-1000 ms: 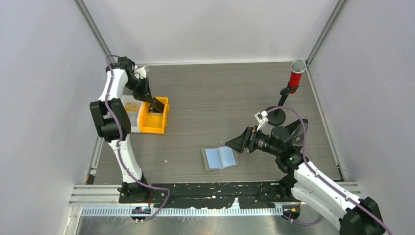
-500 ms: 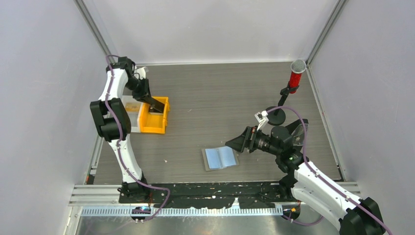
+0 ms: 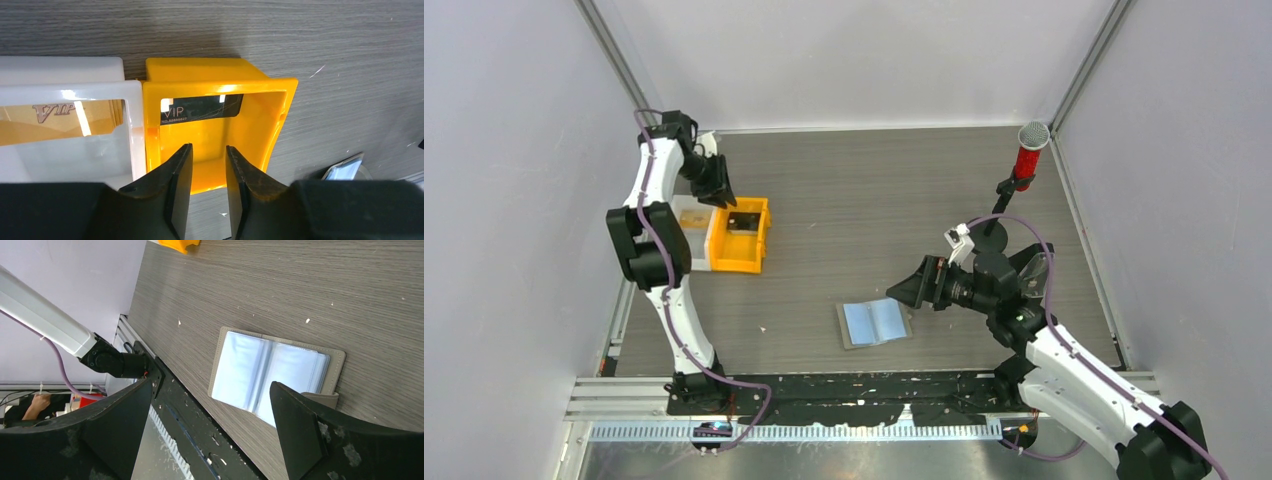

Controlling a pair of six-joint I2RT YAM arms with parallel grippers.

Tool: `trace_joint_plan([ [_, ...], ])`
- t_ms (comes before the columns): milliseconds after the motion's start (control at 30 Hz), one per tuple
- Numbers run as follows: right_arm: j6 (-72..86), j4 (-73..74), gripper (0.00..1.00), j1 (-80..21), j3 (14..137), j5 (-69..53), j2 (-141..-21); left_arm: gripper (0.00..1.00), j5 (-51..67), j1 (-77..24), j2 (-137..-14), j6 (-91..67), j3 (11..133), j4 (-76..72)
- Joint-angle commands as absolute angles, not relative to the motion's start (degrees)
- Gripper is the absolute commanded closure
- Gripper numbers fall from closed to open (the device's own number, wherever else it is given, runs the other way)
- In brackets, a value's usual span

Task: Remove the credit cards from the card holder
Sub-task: Place the credit card in the storage box.

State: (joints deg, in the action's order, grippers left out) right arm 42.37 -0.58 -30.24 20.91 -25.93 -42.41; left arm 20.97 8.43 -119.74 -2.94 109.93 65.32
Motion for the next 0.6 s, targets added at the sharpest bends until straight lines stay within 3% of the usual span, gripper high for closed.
trace_joint_plan([
  [0,40.9,2.5,0.05,-30.1,24.5,-23.6,-39.3,0.67,19.8,9.1,-113.9,-6.3,112.7,62.8],
  [167,39.4,6.5,0.05,-30.1,25.5,-21.5,-37.7,0.61,22.3,9.0,-108.3,-9.0,108.9,60.9],
  [567,32.8,11.9,0.02,-30.1,26.4,-22.9,-37.8,0.58,32.5,4.6,-78.9,-16.0,71.4,41.9],
])
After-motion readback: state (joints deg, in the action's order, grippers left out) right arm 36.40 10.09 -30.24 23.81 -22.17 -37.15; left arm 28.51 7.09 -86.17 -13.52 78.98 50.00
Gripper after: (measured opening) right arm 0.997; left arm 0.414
